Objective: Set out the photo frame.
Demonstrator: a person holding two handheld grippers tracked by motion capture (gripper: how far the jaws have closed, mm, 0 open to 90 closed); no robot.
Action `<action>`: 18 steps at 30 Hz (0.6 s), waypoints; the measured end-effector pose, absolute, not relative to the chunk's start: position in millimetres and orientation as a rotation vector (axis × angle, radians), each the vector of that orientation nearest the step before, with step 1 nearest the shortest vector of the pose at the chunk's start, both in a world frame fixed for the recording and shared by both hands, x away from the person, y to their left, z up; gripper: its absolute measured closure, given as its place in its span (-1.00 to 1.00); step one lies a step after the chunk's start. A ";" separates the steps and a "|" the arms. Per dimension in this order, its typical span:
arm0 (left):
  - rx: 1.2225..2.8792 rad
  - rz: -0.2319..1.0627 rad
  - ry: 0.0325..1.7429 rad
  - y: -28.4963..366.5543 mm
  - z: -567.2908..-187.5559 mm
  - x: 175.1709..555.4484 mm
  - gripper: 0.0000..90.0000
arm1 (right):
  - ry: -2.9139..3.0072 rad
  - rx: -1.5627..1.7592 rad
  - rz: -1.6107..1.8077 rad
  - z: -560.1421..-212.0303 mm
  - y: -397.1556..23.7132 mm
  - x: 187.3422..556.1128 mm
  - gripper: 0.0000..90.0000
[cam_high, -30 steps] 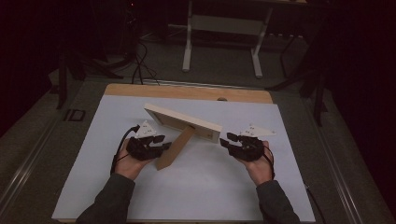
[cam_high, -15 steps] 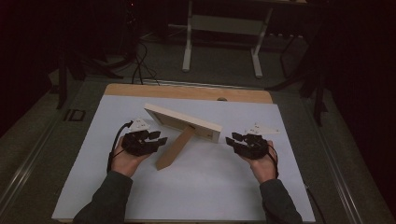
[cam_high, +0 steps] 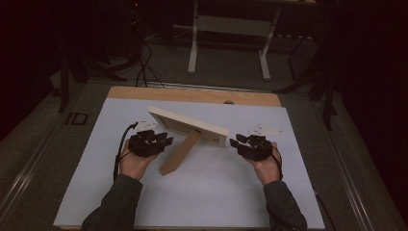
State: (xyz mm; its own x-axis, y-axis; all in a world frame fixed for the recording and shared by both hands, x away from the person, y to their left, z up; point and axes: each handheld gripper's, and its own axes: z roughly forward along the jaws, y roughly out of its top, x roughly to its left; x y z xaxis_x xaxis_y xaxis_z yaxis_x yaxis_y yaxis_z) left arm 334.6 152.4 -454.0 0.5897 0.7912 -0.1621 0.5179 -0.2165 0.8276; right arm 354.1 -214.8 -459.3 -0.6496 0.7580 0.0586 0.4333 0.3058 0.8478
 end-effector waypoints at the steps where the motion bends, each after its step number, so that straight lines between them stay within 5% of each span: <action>1: 1.883 0.376 1.059 152.4 -453.4 335.3 0.55 | 2.224 1.070 1.279 -458.7 -214.2 355.2 0.44; 9: 1.881 0.438 1.077 146.1 -448.4 341.0 1.00 | 2.188 1.076 1.286 -454.3 -209.0 359.8 0.75; 13: 1.867 0.446 1.087 142.4 -446.0 343.9 1.00 | 2.182 1.064 1.279 -453.9 -203.5 362.1 0.97; 18: 1.855 0.448 1.094 138.3 -443.6 346.4 1.00 | 2.193 1.060 1.246 -456.2 -196.4 366.8 1.00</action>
State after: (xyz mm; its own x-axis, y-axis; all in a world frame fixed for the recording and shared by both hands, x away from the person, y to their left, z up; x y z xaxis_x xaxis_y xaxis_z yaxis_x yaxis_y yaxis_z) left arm 346.4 138.3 -443.6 0.5413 0.8308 -0.1296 0.5016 -0.1953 0.8428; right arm 366.8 -196.4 -456.2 -0.6306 0.7758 0.0221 0.4162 0.3140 0.8533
